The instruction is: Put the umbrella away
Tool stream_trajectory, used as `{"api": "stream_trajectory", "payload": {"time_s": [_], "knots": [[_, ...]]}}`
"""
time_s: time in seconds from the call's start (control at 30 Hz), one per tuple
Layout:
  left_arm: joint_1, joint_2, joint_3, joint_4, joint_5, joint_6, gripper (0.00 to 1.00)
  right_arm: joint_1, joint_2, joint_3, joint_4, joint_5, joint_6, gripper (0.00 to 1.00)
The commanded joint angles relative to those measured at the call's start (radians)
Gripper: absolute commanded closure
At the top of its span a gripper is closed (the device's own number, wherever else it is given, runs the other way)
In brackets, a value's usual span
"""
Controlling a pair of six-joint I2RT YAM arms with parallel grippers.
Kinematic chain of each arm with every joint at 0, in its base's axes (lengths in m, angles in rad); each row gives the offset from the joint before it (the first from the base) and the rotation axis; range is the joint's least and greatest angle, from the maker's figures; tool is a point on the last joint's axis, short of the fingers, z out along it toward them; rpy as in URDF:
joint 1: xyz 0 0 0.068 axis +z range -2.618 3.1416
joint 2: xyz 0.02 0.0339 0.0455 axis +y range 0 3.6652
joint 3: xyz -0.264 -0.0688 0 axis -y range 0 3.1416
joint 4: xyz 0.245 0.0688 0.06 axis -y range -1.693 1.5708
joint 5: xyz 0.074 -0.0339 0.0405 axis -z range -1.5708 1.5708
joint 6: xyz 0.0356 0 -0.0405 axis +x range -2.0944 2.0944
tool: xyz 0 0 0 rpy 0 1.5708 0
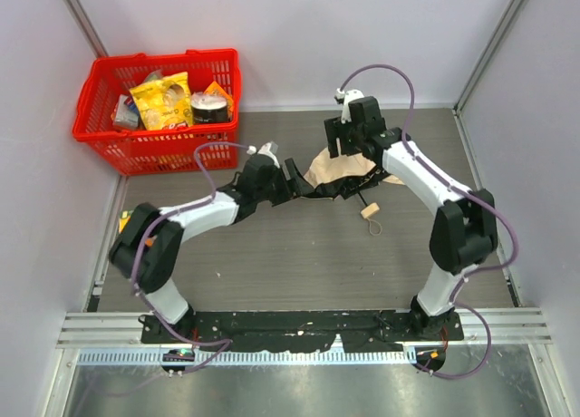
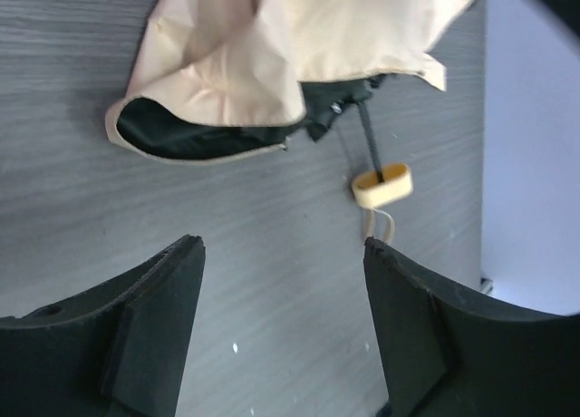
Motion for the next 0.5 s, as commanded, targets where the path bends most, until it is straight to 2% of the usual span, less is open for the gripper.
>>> {"api": "stream_trajectory", "payload": {"time_s": [0.0,0.2,0.23,0.3,0.47], "knots": [[-0.002,-0.199,-0.093,-0.015,0.039,0.051,0.22,-0.091,0.137,0.109,-0.143,0.015,0.125,0.22],[-0.002,-0.412,-0.289,-0.041,0.148,0.037,0.10,-0.101,0.281,0.161,-0.146,-0.040,-0.067,0.21],[0.000,-0.440,-0.318,-0.039,0.158,0.030,0.09,-0.108,0.291,0.172,-0.144,-0.127,-0.067,0.22],[-0.003,-0.497,-0.372,-0.045,0.181,0.014,0.08,-0.115,0.309,0.176,-0.126,-0.196,-0.041,0.24],[-0.002,-0.604,-0.459,-0.064,0.194,-0.039,0.08,-0.102,0.309,0.094,-0.062,-0.215,0.036,0.25]]}}
